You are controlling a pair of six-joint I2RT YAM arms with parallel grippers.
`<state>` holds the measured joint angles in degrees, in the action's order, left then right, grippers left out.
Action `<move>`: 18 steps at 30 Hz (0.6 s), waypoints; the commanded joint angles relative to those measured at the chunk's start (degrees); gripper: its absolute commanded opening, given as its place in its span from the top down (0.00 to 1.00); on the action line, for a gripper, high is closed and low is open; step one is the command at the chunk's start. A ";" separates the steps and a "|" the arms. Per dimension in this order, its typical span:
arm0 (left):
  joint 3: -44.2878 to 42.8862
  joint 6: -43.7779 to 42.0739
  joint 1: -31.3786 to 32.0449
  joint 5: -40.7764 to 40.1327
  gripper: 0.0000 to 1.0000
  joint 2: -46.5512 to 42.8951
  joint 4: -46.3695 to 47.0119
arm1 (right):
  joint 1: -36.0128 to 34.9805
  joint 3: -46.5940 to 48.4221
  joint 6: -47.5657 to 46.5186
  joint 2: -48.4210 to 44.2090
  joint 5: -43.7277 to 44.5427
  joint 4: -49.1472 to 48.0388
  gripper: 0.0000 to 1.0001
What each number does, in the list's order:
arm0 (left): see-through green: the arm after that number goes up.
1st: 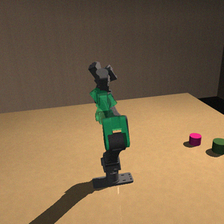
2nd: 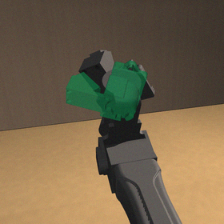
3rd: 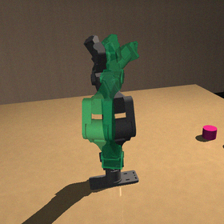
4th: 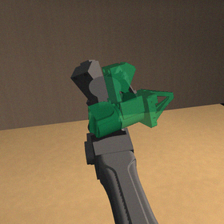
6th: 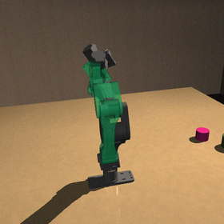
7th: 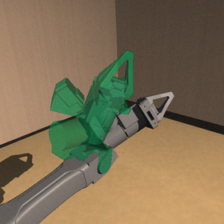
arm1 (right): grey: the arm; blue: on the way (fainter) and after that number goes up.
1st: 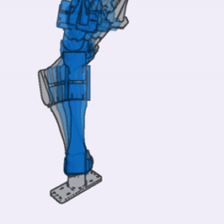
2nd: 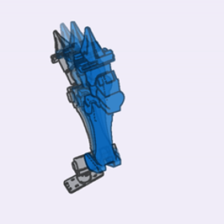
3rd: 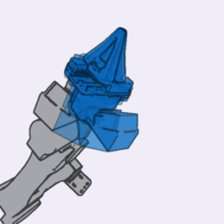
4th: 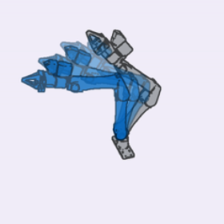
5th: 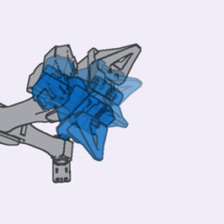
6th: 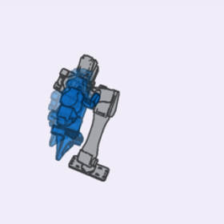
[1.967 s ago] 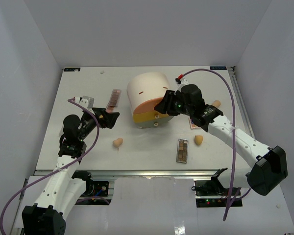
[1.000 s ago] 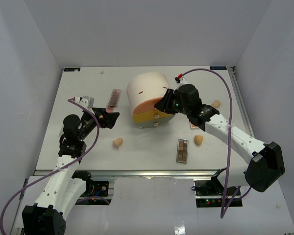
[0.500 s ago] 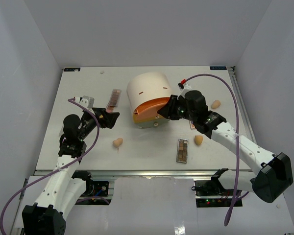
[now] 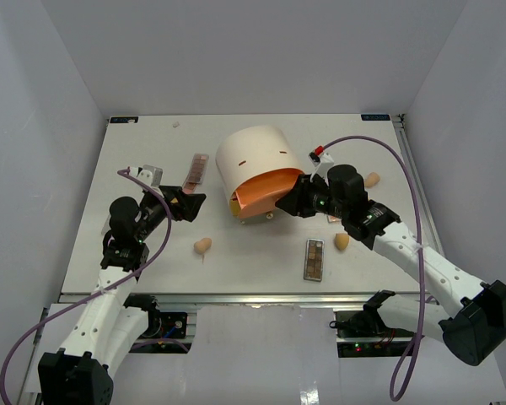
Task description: Organize the makeup
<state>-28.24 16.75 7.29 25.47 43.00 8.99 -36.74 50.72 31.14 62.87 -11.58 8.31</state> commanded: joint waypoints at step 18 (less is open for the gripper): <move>-2.39 -0.67 -0.26 1.20 0.02 1.38 -0.56 | 2.40 0.04 -4.89 -4.85 -8.26 3.04 0.40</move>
<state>-28.25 16.53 7.29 25.64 44.19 8.74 -35.11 50.72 28.07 59.74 -17.06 12.75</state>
